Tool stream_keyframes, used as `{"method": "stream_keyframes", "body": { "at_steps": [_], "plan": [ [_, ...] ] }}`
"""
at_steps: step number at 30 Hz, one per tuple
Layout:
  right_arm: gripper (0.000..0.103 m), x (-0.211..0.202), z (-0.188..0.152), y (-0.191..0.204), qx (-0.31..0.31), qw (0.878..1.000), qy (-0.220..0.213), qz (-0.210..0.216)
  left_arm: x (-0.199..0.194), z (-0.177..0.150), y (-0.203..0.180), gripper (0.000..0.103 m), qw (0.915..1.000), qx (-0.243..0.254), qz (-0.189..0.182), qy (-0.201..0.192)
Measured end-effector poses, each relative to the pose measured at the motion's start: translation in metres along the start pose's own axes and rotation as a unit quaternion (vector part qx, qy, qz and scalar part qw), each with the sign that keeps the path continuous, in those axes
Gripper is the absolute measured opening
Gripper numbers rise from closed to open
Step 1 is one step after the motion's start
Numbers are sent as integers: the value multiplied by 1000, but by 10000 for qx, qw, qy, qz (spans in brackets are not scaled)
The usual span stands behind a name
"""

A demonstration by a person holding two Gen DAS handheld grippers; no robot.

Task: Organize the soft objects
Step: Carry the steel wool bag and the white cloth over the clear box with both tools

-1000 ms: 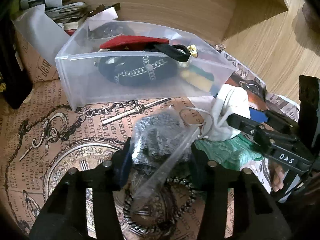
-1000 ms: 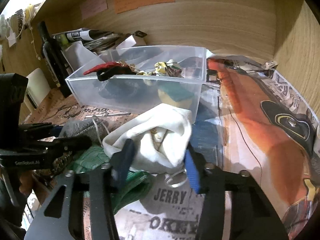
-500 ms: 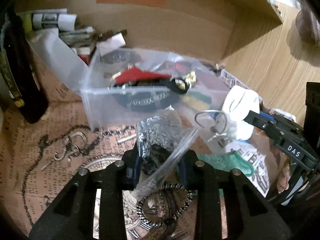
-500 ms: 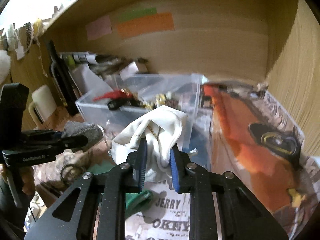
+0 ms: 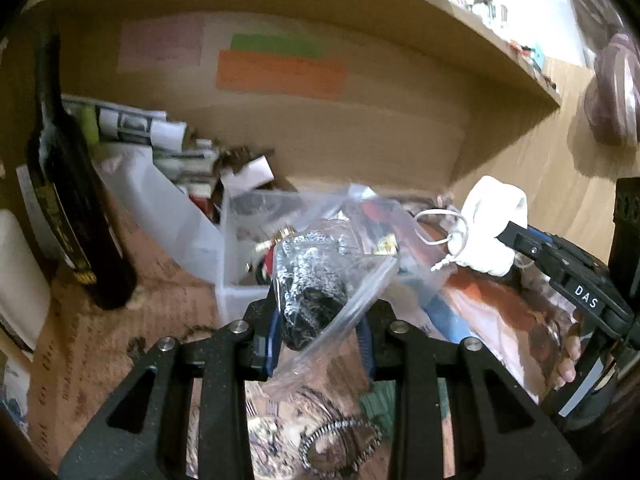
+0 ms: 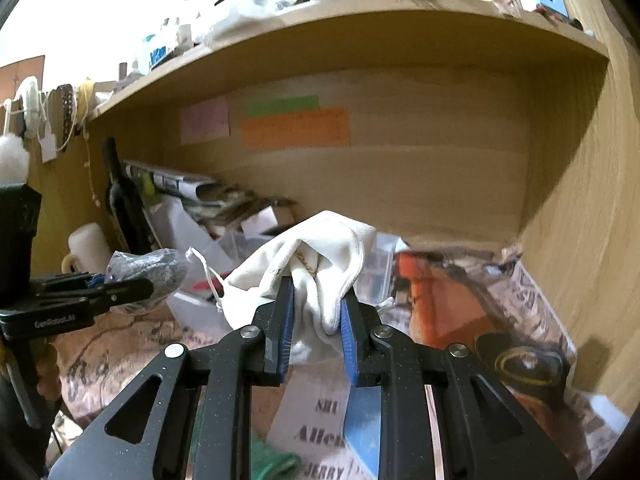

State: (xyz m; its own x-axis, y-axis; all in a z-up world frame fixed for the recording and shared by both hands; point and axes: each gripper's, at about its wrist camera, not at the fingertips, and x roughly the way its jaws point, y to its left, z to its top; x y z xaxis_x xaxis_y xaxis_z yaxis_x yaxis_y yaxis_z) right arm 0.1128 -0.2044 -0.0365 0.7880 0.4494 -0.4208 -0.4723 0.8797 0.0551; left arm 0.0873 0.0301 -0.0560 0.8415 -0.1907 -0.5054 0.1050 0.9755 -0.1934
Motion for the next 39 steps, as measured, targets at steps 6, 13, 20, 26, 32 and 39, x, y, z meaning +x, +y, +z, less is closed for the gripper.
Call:
{"method": "stream_keyframes", "body": {
  "at_steps": [6, 13, 20, 26, 32, 39],
  "plan": [
    [19, 16, 16, 4, -45, 9999, -96, 26, 9, 19, 11, 31, 9997, -98, 179, -152],
    [20, 46, 26, 10, -100, 9999, 7, 111, 41, 35, 28, 31, 9991, -203, 361, -65],
    [20, 92, 28, 14, -176, 9988, 425, 171, 79, 43, 34, 31, 9986, -248, 421, 207],
    [20, 129, 18, 13, -189, 9955, 914, 150, 112, 42, 37, 31, 9972, -231, 490, 514],
    [22, 148, 8, 9, -145, 9914, 1295, 126, 131, 36, 36, 32, 9955, -171, 581, 729],
    [32, 153, 5, 7, -153, 9898, 1417, 40, 134, 33, 34, 44, 9948, -130, 603, 806]
  ]
}}
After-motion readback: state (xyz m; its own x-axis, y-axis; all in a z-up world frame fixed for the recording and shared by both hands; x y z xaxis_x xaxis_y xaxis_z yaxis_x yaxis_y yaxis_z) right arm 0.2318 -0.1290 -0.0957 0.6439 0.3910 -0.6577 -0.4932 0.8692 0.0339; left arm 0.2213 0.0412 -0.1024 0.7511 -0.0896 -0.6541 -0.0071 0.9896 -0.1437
